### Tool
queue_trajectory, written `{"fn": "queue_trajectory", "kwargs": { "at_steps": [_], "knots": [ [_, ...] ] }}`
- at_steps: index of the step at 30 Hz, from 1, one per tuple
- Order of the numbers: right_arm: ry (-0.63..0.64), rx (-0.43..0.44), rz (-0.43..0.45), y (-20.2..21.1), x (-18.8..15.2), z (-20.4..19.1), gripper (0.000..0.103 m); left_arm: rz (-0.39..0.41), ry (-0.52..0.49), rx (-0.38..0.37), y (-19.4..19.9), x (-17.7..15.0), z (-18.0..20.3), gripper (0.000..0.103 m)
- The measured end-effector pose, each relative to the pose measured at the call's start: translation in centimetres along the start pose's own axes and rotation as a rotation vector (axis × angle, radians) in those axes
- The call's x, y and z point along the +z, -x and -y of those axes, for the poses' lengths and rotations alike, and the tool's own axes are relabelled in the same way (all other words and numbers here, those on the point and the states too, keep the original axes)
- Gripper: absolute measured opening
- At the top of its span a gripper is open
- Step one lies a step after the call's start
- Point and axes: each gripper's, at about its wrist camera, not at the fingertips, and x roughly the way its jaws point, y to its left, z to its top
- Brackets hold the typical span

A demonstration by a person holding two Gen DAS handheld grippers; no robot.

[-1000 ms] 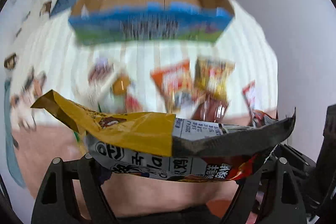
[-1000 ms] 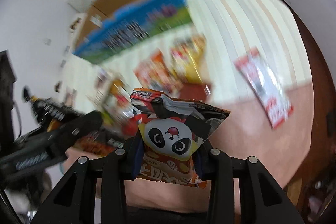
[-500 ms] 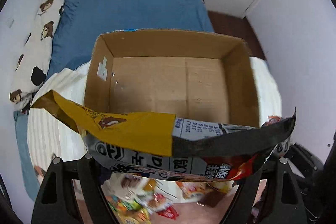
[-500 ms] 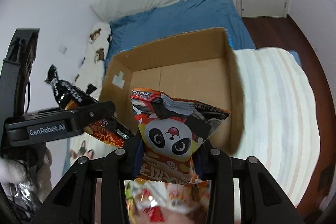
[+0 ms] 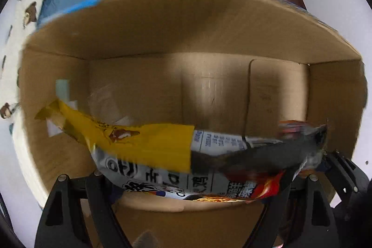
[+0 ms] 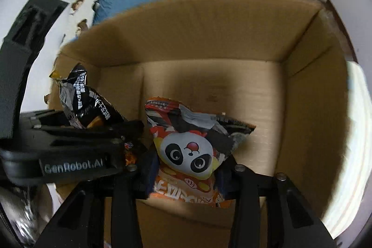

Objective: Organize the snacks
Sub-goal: 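Carry both packs into the cardboard box and open both tools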

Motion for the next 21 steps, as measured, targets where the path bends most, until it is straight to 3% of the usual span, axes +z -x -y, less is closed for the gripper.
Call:
{"fn": "queue_trajectory", "kwargs": {
  "at_steps": [1,2,4,12,18,21],
  "knots": [
    [0.007,-0.015,0.000,-0.1,-0.1,-0.2,0.095,0.010,0.003,0.014,-0.1,0.0,0.2,0.084],
    [0.015,-0.043,0.004,-0.4,0.2,-0.2,0.098,0.026,0.007,0.023,-0.1,0.0,0.2,0.087],
    [0.015,-0.027,-0.008,-0.5,0.2,0.1,0.098,0.048,0.018,-0.003,0.1,-0.1,0.2,0.092],
    [-0.009,-0.029,0.008,1.0,-0.7,0.7,0.098,0.121,0.006,0.004,1.7,-1.9,0.3,0.092],
    [-0.014,-0.063,0.087,4.8,-1.9,-0.6,0.100,0.306,-0.007,0.043,7.0,-6.5,1.0,0.092],
    [-0.011,-0.071,0.148,7.4,-3.2,-1.0,0.100,0.384,0.000,0.024,9.8,-8.8,0.9,0.092]
  ]
}}
